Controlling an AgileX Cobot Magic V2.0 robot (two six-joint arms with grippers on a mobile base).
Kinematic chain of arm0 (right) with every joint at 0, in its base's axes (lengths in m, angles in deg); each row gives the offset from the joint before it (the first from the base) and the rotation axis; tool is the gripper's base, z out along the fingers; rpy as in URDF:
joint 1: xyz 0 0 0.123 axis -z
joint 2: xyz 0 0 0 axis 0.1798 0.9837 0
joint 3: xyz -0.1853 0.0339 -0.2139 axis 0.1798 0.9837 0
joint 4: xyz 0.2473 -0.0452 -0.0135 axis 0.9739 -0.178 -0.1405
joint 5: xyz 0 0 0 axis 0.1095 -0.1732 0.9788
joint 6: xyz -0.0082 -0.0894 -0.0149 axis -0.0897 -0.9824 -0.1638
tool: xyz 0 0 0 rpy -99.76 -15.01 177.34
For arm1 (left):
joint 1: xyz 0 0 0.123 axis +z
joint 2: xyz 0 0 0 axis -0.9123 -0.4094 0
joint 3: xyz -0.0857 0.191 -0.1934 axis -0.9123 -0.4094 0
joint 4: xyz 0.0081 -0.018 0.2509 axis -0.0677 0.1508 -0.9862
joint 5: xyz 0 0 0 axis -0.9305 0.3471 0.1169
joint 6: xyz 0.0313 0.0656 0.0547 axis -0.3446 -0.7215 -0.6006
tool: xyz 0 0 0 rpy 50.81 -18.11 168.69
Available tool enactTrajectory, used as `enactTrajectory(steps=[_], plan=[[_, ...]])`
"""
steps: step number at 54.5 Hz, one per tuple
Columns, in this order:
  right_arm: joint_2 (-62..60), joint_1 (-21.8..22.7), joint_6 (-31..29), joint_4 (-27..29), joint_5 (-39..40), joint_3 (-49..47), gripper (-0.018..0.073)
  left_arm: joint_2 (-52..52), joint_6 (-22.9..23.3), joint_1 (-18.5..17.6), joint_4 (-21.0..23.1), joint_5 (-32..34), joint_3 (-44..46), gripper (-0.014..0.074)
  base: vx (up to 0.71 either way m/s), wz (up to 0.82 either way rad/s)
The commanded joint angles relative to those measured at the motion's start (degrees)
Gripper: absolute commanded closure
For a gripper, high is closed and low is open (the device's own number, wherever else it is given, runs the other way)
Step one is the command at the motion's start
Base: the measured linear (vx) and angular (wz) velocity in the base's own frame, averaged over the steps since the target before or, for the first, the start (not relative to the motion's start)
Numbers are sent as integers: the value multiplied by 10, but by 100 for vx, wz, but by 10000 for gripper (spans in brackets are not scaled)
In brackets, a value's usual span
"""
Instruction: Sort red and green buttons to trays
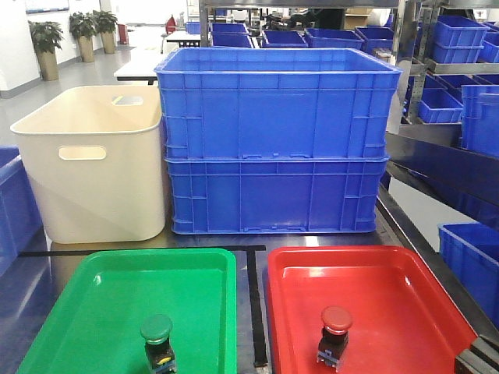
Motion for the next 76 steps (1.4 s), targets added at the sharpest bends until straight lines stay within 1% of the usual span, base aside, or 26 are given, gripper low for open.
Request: enactTrajectory(steps=[1,17,20,21,24,26,27,28,29,30,31,34,35,38,40,42,43,45,48,51,54,55,57,60,63,76], plan=[[2,2,1,9,-4,-17,572,8,1,0,2,47,-2,602,0,0],[2,2,1,12,-5,-17,572,8,1,0,2,47,-2,602,0,0],[7,2,0,23,-10,-14,572,8,1,0,2,47,-2,602,0,0],[8,2,-1,38,-17,-10,572,8,1,0,2,47,-2,602,0,0],[12,2,-41,123,-51,0,572,8,1,0,2,47,-2,602,0,0],[13,2,-98,198,-85,12,572,8,1,0,2,47,-2,602,0,0],[13,2,-124,251,-96,16,572,8,1,0,2,47,-2,602,0,0],[13,2,-167,289,-113,23,572,8,1,0,2,47,-2,602,0,0],[13,2,-199,348,-128,28,572,8,1,0,2,47,-2,602,0,0],[13,2,-251,389,-137,31,572,8,1,0,2,47,-2,602,0,0],[13,2,-289,448,-148,35,572,8,1,0,2,47,-2,602,0,0],[13,1,-474,625,-186,39,572,8,1,0,2,47,-2,602,0,0],[13,1,-515,662,-194,39,572,8,1,0,2,47,-2,602,0,0],[5,1,-685,807,-225,42,572,8,1,0,2,47,-2,602,0,0],[-13,1,-763,866,-235,49,572,8,1,0,2,47,-2,602,0,0],[-42,5,-822,906,-232,63,572,8,1,0,2,47,-2,602,0,0],[-62,9,-847,923,-227,75,572,8,1,0,2,47,-2,602,0,0],[-99,21,-868,959,-215,98,572,8,1,0,2,47,-2,602,0,0],[-150,49,-868,983,-199,135,572,8,1,0,2,47,-2,602,0,0],[-205,91,-841,989,-193,178,572,8,1,0,2,47,-2,602,0,0],[-255,130,-803,970,-192,216,572,8,1,0,2,47,-2,602,0,0],[-279,145,-779,952,-193,233,572,8,1,0,2,47,-2,602,0,0],[-306,156,-751,930,-194,251,572,8,1,0,2,47,-2,602,0,0],[-314,162,-728,906,-219,250,572,7,1,0,2,47,-2,602,0,0],[-304,160,-733,886,-216,250,572,8,0,0,2,47,-2,602,0,-1],[-314,161,-737,882,-202,250,572,8,0,0,2,47,-2,602,0,0]])
